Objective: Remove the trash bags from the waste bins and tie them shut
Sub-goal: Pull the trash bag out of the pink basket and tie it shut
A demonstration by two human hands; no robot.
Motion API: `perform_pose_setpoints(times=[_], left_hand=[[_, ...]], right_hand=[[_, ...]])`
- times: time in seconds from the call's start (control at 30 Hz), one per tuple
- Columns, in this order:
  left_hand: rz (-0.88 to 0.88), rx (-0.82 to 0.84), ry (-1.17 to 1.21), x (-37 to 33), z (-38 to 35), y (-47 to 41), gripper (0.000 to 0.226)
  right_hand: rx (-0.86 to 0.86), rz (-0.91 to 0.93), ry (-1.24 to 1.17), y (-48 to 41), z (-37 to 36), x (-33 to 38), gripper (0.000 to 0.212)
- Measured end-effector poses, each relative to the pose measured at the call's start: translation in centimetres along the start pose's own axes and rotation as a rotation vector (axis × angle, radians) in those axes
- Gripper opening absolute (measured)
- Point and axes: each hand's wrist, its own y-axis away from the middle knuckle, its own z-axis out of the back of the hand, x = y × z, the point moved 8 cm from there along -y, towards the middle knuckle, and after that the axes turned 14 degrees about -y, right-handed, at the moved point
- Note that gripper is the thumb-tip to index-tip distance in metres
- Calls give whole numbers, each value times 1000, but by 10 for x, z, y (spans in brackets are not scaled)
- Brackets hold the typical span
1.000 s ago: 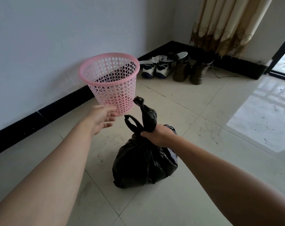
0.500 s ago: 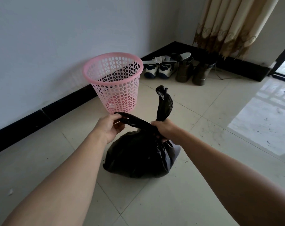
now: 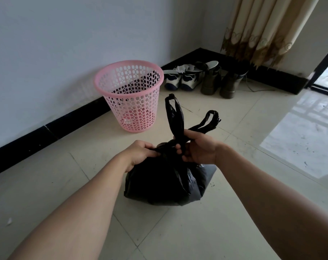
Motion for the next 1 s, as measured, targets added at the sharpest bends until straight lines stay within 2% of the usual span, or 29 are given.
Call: perform_pose_setpoints(times=[0.1,0.17,0.23,0.3,0.37,0.43,0.6,0.7,0.8,0.87,0.93,1.0], left_hand=[[-14,-32,-5,1,4,-1,14],[-8,-60,-23,1,8,-2,16],[4,-49,-29,2,9,-1,14],[3,-15,-38,-2,5,1,10],[-13,14,-60,-10,-2,2,12],[-27,46,-79,-19,-7,1,19],[-21,200,-68,-26,-23,3,24],[6,203,-115,-19,-29,1,28],[30,172,-181,-10,-26,0,23],[41,103,-121,-5,-20,-2,19],[41,-95,-11,-2,-4,-6,22],[4,-312,46,-2,14,-8,21]], right_hand=[[50,-10,59,2,-8,2,17],[24,30,138,0,-8,5,3],[-112,128,335,-4,1,13,8],[-332,312,595,-5,12,29,10],[-528,537,927,0,11,43,7],[-668,666,1218,7,5,46,7],[-827,780,1447,19,8,39,11],[-862,775,1428,20,16,31,16],[-849,628,1243,10,36,24,25],[-745,504,890,-2,49,14,33],[-622,417,470,-11,55,-1,24],[-505,294,285,-13,50,-12,25]])
